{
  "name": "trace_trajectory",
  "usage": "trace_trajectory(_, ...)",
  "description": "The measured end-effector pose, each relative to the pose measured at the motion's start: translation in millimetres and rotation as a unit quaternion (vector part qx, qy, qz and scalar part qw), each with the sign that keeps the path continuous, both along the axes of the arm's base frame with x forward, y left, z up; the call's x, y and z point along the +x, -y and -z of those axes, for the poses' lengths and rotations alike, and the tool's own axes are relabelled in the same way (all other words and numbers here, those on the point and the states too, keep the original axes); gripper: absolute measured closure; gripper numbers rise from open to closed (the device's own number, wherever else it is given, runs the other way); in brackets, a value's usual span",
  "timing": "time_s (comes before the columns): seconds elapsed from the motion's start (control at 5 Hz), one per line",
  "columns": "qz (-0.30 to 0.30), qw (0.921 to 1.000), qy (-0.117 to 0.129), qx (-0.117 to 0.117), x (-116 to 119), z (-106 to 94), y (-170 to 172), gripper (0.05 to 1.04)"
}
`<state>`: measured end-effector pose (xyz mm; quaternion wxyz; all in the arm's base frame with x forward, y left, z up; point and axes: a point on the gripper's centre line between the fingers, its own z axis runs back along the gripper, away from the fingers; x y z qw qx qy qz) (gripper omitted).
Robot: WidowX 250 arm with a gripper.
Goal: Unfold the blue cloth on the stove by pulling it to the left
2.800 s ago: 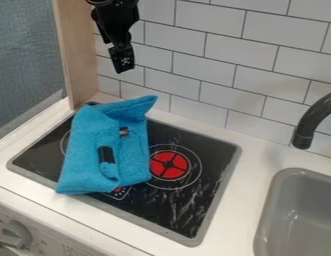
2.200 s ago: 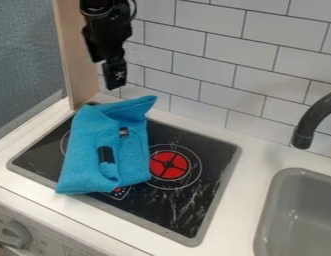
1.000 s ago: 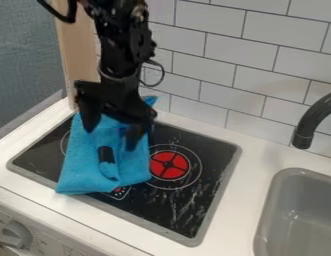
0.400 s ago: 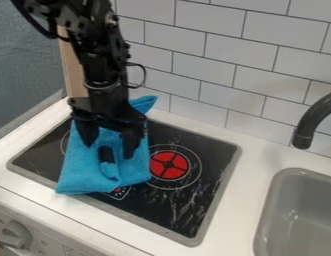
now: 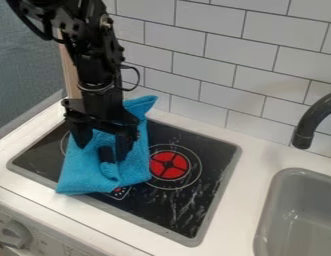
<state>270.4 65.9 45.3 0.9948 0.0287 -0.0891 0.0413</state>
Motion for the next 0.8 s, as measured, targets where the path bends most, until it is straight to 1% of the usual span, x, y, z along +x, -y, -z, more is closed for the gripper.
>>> trace_trajectory(0.2,0.001,0.9999,-0.015,-0.006,-2.5,9.0,-0.6,0.084)
trace_trajectory(0.4,-0.002,0.9998,-0.018,-0.002,-2.7,11.3,-1.9,0.142)
trace_trajectory(0.6,-0.007,0.9997,-0.017,0.014,-1.8,10.9,-3.5,0.434)
trace_trajectory(0.8,-0.012,0.9996,-0.022,0.012,-3.2,11.1,-3.2,0.704)
